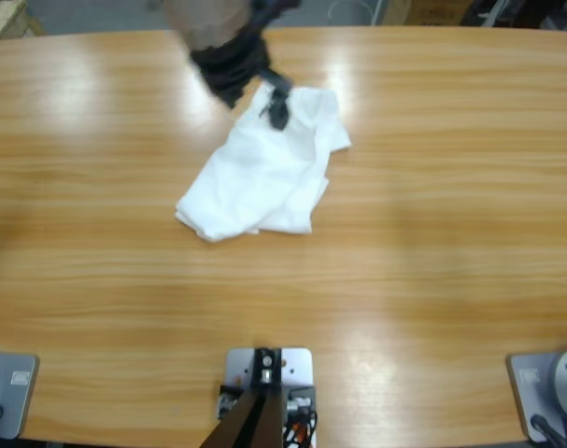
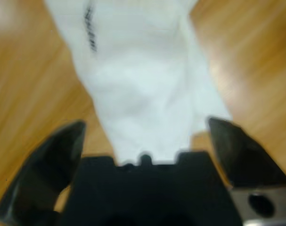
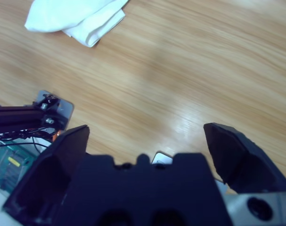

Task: Fold clothes

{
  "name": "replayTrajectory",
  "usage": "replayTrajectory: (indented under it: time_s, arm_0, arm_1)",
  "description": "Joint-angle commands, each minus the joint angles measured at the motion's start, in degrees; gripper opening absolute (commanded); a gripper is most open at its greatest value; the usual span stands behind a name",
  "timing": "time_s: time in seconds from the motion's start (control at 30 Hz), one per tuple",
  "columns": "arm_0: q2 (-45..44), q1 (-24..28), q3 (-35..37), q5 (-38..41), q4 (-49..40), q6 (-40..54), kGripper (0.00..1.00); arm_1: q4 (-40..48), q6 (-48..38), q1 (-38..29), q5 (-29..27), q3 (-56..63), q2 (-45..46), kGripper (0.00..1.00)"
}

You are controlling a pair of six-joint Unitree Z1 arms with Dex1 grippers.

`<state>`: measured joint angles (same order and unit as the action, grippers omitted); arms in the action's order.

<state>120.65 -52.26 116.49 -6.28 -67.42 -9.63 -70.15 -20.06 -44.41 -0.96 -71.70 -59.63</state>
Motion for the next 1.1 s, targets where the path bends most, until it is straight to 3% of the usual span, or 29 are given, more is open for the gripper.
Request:
replayTrajectory:
  time_s: [0.03, 0.5, 1.1]
  arm_0:
    - [-17.36, 0.32, -35.37, -3.22, 22.00, -3.36, 1.000]
    - [-5.77, 0.02, -29.06, -1.04, 31.19, 0.44, 1.000]
    - [4.65, -1.26, -26.78, 1.67, 32.44, 0.76, 1.000]
  arm_1:
    - [2.46, 0.30, 0.55, 1.85, 2.22, -1.89, 0.996]
    - [0.15, 0.28, 0.46, 3.24, 2.18, -1.68, 0.996]
    - [-1.04, 0.13, 0.46, 3.94, 2.01, -1.47, 0.996]
